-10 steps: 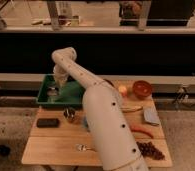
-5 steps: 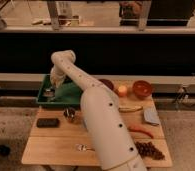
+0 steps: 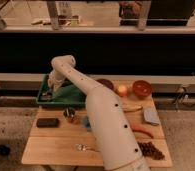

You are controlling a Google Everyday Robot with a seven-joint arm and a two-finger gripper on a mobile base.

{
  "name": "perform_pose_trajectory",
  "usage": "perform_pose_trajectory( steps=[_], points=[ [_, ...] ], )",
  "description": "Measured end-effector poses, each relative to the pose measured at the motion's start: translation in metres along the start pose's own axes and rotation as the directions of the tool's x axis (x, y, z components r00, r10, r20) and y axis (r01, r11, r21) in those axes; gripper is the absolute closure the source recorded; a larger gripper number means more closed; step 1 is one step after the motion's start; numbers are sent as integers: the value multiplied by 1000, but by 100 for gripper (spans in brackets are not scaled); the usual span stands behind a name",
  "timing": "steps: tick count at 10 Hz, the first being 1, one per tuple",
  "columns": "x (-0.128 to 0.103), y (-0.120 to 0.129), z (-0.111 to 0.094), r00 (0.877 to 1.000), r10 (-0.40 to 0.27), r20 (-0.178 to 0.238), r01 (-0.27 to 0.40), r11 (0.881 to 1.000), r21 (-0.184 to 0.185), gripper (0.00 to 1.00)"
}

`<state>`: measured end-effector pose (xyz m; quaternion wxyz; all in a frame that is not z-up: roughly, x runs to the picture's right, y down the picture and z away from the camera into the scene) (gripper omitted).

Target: Wipe tray with brush

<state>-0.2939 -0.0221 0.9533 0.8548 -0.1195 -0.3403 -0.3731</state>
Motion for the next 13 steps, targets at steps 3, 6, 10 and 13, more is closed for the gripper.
perform_pose_trajectory(
  steps=[3,6,10,13],
  points=[
    [4,9,4,1000,-14,-13,14,1000,-3,97],
    [7,18,9,999,-24,-36,23,999,-23,97],
    [16,31,6,997,-24,-75,21,999,-44,97],
    [23,39,1,994,-17,-106,12,998,-56,97]
  ],
)
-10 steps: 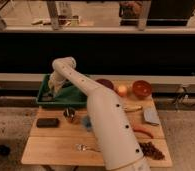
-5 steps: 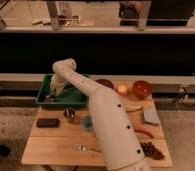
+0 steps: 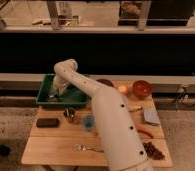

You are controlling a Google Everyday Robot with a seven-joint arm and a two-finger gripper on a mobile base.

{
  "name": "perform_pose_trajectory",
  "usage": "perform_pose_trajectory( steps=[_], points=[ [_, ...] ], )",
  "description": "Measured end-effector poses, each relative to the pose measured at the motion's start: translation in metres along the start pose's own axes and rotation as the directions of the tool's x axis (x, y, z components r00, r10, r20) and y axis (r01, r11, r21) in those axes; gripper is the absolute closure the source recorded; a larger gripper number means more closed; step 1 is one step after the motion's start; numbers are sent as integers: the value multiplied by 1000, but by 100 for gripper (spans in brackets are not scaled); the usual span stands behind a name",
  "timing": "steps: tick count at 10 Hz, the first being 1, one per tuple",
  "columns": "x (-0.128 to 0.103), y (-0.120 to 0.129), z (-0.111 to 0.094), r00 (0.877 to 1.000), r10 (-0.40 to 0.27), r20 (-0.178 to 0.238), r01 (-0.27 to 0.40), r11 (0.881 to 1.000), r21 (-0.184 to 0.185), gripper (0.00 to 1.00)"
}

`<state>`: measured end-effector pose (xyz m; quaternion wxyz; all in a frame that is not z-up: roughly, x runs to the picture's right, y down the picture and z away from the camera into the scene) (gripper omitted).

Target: Wipe tray with brush

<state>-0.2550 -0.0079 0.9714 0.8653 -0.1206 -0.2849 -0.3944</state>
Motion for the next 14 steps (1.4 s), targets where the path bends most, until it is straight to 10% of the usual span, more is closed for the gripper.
perform_pose_trajectory(
  steps=[14],
  points=[
    [37,30,-7,996,9,-89,-14,998,-63,97]
  ],
)
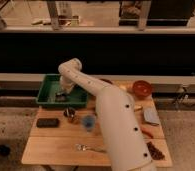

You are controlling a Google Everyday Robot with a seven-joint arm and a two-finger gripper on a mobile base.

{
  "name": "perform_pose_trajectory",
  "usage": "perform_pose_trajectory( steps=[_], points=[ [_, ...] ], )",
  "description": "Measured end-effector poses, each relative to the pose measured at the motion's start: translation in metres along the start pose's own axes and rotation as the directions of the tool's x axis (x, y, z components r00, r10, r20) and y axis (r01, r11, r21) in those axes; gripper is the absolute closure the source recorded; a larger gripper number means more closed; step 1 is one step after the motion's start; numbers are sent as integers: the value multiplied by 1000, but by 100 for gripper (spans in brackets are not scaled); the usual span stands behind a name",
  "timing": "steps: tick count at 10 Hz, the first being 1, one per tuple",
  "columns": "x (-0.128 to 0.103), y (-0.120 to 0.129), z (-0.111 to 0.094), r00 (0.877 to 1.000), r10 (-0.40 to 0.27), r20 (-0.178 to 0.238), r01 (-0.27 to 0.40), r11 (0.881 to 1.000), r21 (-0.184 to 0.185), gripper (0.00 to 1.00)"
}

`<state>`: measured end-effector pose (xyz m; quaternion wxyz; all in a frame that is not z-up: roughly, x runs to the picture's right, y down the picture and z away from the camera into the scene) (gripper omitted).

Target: Wipe tray with brush

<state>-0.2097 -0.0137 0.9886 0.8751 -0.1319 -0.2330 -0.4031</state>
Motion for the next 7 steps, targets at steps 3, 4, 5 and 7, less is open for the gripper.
perform_pose_trajectory(
  steps=[3,4,5,7],
  points=[
    [13,-15,10,1000,-28,-15,28,1000,11,97],
    [18,-20,13,999,-35,-22,35,999,16,97],
    [21,-25,14,999,-40,-28,40,999,22,97],
    [27,-35,14,998,-46,-45,48,998,32,97]
  ],
)
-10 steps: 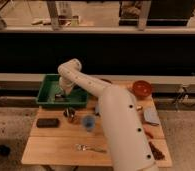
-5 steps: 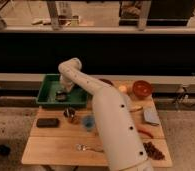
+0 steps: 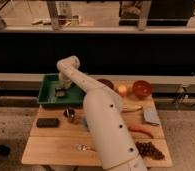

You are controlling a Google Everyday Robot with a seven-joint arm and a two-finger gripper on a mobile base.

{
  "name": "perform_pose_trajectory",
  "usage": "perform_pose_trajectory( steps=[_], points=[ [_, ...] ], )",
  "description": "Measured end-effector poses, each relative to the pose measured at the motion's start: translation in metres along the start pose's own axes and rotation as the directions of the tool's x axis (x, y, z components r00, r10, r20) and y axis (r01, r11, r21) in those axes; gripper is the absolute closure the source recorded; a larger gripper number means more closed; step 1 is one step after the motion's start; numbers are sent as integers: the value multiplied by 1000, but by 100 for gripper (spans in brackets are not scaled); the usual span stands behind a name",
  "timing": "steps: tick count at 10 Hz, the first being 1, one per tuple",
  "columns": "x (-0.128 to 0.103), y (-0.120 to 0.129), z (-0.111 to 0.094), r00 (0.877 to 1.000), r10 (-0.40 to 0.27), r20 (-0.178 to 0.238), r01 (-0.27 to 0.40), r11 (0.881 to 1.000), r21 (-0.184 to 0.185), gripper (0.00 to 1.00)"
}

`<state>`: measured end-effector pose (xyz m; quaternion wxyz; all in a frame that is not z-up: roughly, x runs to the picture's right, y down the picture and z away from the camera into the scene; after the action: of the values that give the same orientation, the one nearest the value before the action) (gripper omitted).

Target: Wipe tray with brush

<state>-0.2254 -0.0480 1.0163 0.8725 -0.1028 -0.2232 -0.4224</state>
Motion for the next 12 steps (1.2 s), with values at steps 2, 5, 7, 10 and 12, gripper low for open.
perform_pose_trajectory(
  steps=[2,5,7,10,12],
  points=[
    [2,-10,-3,1000,-2,-14,2,1000,12,97],
    [-4,-25,-10,1000,2,-22,-2,1000,22,97],
    [-17,-34,-13,1000,0,-6,1,999,35,97],
    [-35,-43,-11,999,-7,32,5,999,54,97],
    [-48,-49,-7,998,-19,62,15,998,68,97]
  ],
)
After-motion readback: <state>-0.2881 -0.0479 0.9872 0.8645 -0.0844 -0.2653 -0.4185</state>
